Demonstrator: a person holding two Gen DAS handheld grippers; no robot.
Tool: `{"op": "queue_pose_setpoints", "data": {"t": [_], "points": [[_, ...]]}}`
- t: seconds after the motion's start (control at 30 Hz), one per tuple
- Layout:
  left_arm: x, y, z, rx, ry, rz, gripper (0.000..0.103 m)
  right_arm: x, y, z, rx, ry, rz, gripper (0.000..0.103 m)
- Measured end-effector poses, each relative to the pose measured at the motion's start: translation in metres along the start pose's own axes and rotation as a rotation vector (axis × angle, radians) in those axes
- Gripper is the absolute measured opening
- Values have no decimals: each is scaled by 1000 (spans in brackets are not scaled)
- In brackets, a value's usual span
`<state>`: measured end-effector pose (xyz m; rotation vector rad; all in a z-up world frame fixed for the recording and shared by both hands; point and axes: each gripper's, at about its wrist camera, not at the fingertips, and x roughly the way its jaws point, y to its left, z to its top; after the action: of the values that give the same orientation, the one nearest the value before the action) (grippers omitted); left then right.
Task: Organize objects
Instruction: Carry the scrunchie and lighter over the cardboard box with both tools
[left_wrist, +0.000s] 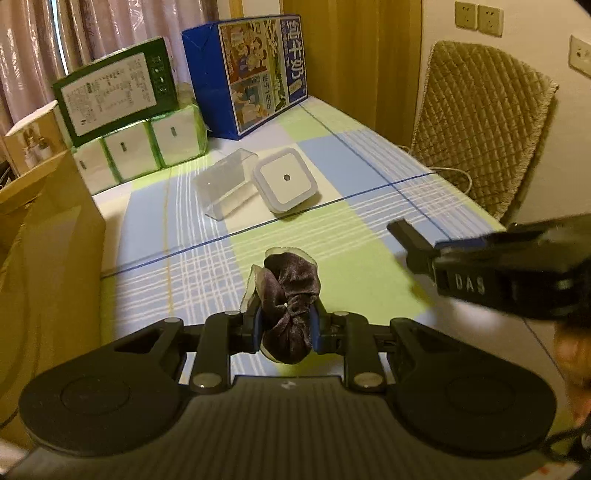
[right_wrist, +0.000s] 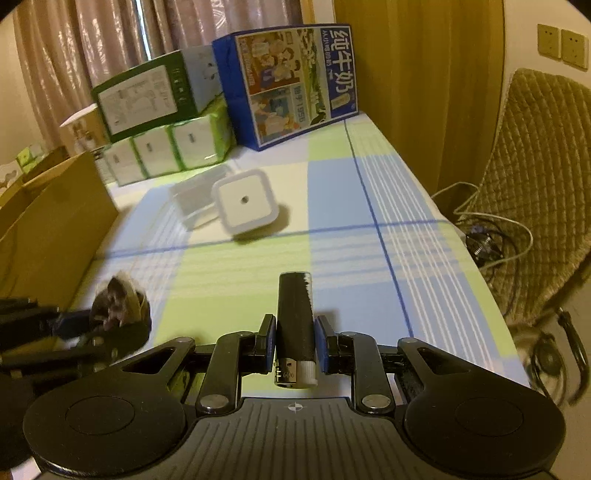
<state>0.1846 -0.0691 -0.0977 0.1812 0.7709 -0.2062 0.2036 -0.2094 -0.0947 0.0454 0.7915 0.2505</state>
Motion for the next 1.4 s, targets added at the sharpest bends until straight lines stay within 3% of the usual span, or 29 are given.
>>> {"op": "queue_pose_setpoints", "data": {"t": [0.33,0.63,0.9,1.4], "points": [[-86,10,-20,-54,-38,-35,20,-90,44,-35,-7,-30,15,19],[-142,21,-42,-73,-64,-34,20,-130,71,-45,-52,-54,25,19],[-177,40,-49,-97,-88,-8,20,-153,100,-44,-74,-82,81,19],[-226,105,-66,-184,-103,116,20,-157,167,-33,-145,-82,231,19]]}}
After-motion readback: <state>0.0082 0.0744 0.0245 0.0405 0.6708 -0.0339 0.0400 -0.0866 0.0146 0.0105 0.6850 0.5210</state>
